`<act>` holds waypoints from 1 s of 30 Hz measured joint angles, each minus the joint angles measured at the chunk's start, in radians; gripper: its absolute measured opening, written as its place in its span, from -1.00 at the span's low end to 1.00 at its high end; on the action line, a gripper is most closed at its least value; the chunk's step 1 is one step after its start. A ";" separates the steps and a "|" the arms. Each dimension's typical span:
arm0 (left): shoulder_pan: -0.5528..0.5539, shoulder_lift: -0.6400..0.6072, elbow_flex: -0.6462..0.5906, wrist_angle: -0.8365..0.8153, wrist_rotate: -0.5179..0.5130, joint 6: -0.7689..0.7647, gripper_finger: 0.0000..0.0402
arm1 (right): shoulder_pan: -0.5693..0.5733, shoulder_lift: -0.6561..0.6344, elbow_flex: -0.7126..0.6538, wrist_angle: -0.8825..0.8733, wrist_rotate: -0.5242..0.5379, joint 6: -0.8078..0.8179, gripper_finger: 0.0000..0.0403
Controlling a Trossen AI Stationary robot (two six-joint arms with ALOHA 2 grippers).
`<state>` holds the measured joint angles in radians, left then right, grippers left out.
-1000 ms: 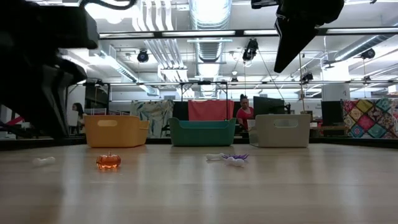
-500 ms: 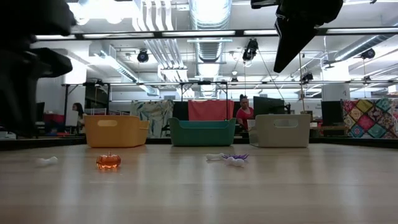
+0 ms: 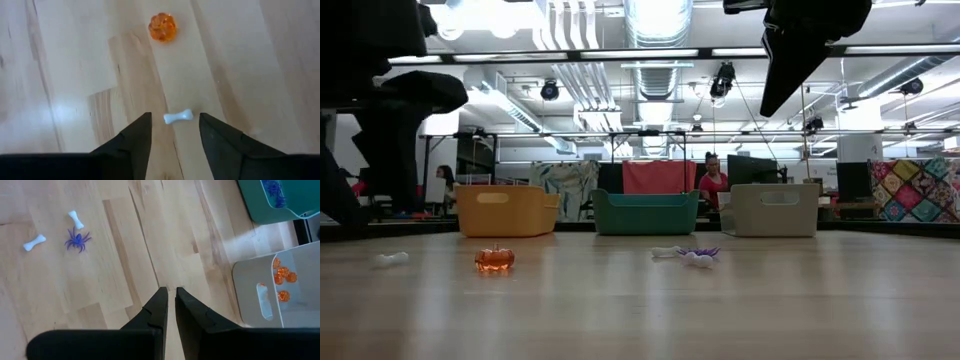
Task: Sort Halloween decoration
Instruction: Put the white bone toy into the yellow bin, then put the violet spider toy into the green bin
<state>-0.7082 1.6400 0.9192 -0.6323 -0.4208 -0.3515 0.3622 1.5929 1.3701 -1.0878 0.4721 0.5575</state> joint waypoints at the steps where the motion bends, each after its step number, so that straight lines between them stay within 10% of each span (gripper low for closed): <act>1: 0.005 0.003 0.000 0.007 0.000 0.009 -0.27 | 0.000 0.000 0.000 0.000 0.000 0.000 -0.87; 30: 0.058 0.089 0.000 0.045 0.024 -0.013 -0.43 | 0.000 0.000 -0.002 -0.007 -0.008 -0.019 -0.87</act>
<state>-0.6506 1.7291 0.9192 -0.5868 -0.3965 -0.3647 0.3622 1.5929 1.3676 -1.0952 0.4641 0.5388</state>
